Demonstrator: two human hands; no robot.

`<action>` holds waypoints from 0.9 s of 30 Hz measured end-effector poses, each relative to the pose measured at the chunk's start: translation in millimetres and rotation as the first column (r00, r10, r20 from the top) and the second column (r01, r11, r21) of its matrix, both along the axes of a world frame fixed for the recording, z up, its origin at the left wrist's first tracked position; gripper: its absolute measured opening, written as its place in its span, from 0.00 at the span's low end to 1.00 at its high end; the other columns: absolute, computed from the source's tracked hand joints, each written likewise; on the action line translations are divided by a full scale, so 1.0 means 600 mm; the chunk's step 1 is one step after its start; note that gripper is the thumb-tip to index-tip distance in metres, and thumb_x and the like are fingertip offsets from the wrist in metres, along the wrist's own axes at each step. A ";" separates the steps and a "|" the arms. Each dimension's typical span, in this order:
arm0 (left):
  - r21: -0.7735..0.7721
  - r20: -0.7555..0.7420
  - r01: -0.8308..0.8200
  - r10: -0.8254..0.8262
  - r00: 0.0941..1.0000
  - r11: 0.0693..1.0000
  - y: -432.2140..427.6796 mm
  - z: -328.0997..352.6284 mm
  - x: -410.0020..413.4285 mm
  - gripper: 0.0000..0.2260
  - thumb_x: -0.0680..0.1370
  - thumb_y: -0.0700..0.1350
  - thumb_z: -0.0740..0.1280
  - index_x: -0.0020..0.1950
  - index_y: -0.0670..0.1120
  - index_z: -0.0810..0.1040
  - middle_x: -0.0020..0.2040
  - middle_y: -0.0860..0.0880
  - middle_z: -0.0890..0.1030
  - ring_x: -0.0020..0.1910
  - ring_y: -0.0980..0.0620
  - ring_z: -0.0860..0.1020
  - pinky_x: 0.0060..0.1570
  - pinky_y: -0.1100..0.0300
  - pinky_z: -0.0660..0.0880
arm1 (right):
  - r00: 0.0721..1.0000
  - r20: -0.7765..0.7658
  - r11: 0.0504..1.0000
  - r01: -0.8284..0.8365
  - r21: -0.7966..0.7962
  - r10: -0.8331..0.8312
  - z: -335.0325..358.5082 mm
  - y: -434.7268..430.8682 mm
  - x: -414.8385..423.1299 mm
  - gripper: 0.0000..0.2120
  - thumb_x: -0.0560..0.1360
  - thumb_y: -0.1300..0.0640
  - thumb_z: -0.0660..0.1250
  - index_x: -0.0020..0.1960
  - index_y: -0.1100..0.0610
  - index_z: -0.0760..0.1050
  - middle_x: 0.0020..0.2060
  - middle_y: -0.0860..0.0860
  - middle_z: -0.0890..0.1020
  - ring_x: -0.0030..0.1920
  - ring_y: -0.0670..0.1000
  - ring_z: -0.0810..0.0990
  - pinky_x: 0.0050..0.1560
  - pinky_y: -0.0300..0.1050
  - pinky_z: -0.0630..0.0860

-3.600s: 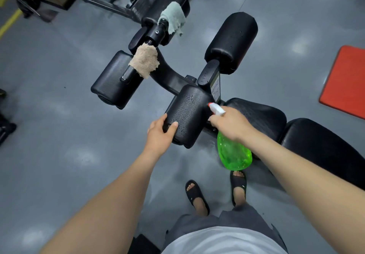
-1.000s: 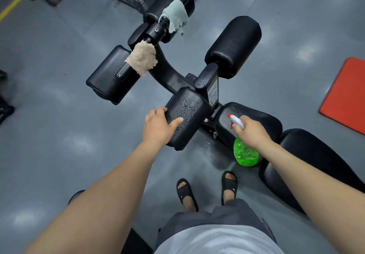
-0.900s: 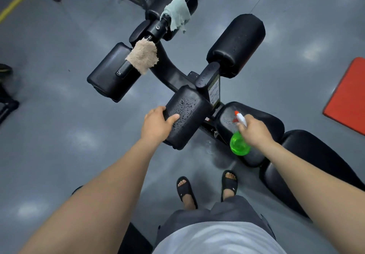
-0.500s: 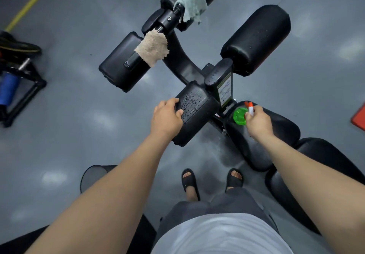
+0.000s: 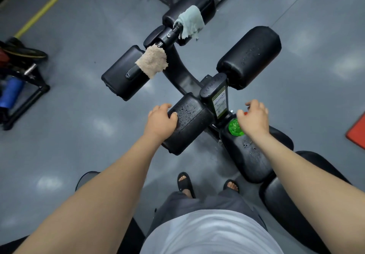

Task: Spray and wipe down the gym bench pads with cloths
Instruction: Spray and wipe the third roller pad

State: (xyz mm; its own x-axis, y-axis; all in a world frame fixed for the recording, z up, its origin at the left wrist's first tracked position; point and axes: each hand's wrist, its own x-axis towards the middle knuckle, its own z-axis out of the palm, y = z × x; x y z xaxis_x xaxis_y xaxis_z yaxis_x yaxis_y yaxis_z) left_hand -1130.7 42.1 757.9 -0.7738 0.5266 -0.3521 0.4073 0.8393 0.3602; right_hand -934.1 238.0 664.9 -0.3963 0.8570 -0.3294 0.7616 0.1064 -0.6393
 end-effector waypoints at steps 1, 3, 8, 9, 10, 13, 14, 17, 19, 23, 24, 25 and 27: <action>0.027 -0.014 0.001 0.000 1.000 1.000 0.004 0.006 -0.008 0.19 0.83 0.51 0.62 0.73 0.46 0.73 0.69 0.42 0.74 0.71 0.41 0.68 0.70 0.51 0.65 | 0.999 -0.031 1.000 -0.022 0.018 0.023 0.014 -0.001 -0.013 0.18 0.76 0.54 0.64 0.64 0.58 0.73 0.59 0.58 0.76 0.63 0.61 0.71 0.66 0.54 0.68; 0.094 -0.058 0.008 -0.002 0.998 0.996 0.012 0.019 -0.028 0.16 0.83 0.50 0.61 0.68 0.45 0.76 0.66 0.43 0.77 0.69 0.42 0.69 0.67 0.53 0.66 | 0.992 -0.106 0.997 -0.067 0.037 0.070 0.040 -0.008 -0.040 0.15 0.76 0.54 0.63 0.61 0.57 0.74 0.56 0.55 0.77 0.61 0.59 0.72 0.63 0.52 0.70; 0.214 -0.157 0.015 0.019 0.987 0.977 0.040 0.065 -0.092 0.12 0.82 0.49 0.59 0.52 0.44 0.79 0.55 0.45 0.79 0.62 0.42 0.71 0.61 0.50 0.70 | 0.950 -0.240 0.974 -0.168 0.149 0.200 0.098 -0.034 -0.118 0.09 0.75 0.58 0.63 0.55 0.56 0.75 0.49 0.52 0.75 0.55 0.56 0.73 0.55 0.47 0.69; 0.226 -0.193 0.028 0.017 0.981 0.974 0.044 0.073 -0.108 0.12 0.81 0.50 0.58 0.47 0.45 0.77 0.52 0.43 0.79 0.60 0.41 0.72 0.61 0.49 0.70 | 0.944 -0.249 0.969 -0.178 0.169 0.217 0.108 -0.040 -0.133 0.09 0.75 0.58 0.63 0.54 0.56 0.75 0.49 0.52 0.76 0.54 0.56 0.73 0.55 0.47 0.69; 0.237 -0.233 0.038 0.019 0.972 0.971 0.048 0.079 -0.125 0.11 0.80 0.50 0.58 0.43 0.47 0.75 0.50 0.43 0.78 0.58 0.39 0.72 0.60 0.49 0.69 | 0.938 -0.257 0.966 -0.189 0.179 0.231 0.118 -0.045 -0.147 0.09 0.75 0.58 0.63 0.54 0.56 0.75 0.49 0.51 0.76 0.54 0.55 0.73 0.55 0.47 0.70; 0.257 -0.309 0.019 0.064 0.949 0.966 0.059 0.096 -0.172 0.10 0.80 0.49 0.60 0.52 0.46 0.78 0.56 0.45 0.77 0.62 0.41 0.70 0.60 0.47 0.70 | 0.926 -0.274 0.963 -0.228 0.146 0.261 0.144 -0.061 -0.187 0.09 0.75 0.56 0.62 0.54 0.54 0.75 0.50 0.49 0.77 0.56 0.53 0.73 0.56 0.49 0.72; 0.260 -0.321 0.008 0.078 0.944 0.965 0.062 0.099 -0.188 0.10 0.80 0.49 0.61 0.56 0.46 0.78 0.59 0.45 0.76 0.65 0.42 0.69 0.61 0.46 0.69 | 0.923 -0.273 0.961 -0.243 0.129 0.270 0.151 -0.066 -0.197 0.09 0.75 0.56 0.62 0.54 0.53 0.75 0.49 0.48 0.77 0.56 0.53 0.73 0.55 0.49 0.72; 0.257 -0.326 0.022 0.066 0.943 0.966 0.072 0.102 -0.231 0.14 0.79 0.48 0.63 0.64 0.46 0.75 0.64 0.45 0.74 0.67 0.42 0.68 0.62 0.45 0.68 | 0.923 -0.245 0.955 -0.280 0.095 0.295 0.166 -0.075 -0.222 0.06 0.76 0.56 0.62 0.52 0.50 0.74 0.48 0.47 0.77 0.54 0.51 0.74 0.51 0.44 0.68; 0.243 -0.274 0.025 0.044 0.961 0.970 0.077 0.092 -0.269 0.17 0.79 0.49 0.63 0.67 0.47 0.75 0.65 0.45 0.74 0.68 0.42 0.68 0.63 0.45 0.69 | 0.927 -0.227 0.955 -0.289 0.073 0.298 0.174 -0.083 -0.238 0.07 0.76 0.56 0.62 0.53 0.52 0.75 0.50 0.48 0.78 0.52 0.50 0.75 0.50 0.42 0.68; 0.225 -0.255 0.132 -0.073 0.964 0.965 0.075 0.069 -0.317 0.09 0.80 0.52 0.64 0.53 0.49 0.80 0.54 0.48 0.81 0.61 0.43 0.73 0.58 0.52 0.67 | 0.938 -0.196 0.958 -0.282 0.056 0.287 0.185 -0.101 -0.261 0.09 0.77 0.56 0.62 0.55 0.53 0.76 0.51 0.49 0.79 0.51 0.50 0.76 0.51 0.42 0.68; 0.258 -0.256 0.154 -0.086 0.963 0.954 0.073 0.069 -0.321 0.08 0.80 0.51 0.64 0.50 0.49 0.80 0.52 0.49 0.80 0.59 0.43 0.73 0.56 0.54 0.66 | 0.940 -0.190 0.959 -0.281 0.049 0.285 0.187 -0.106 -0.267 0.09 0.77 0.56 0.62 0.55 0.52 0.76 0.51 0.49 0.79 0.51 0.50 0.76 0.51 0.42 0.68; 0.288 -0.258 0.177 -0.102 0.961 0.941 0.069 0.073 -0.325 0.08 0.81 0.50 0.64 0.49 0.48 0.80 0.52 0.49 0.80 0.59 0.45 0.73 0.55 0.56 0.66 | 0.942 -0.192 0.961 -0.272 0.042 0.275 0.189 -0.113 -0.275 0.08 0.77 0.56 0.62 0.55 0.52 0.76 0.51 0.48 0.79 0.51 0.50 0.77 0.51 0.43 0.70; 0.337 -0.269 0.239 -0.150 0.951 0.911 0.061 0.088 -0.322 0.07 0.81 0.47 0.64 0.50 0.46 0.80 0.53 0.49 0.78 0.58 0.48 0.73 0.53 0.59 0.66 | 0.944 -0.224 0.970 -0.240 0.034 0.242 0.194 -0.122 -0.286 0.08 0.77 0.56 0.62 0.55 0.51 0.75 0.50 0.48 0.80 0.50 0.49 0.78 0.52 0.45 0.73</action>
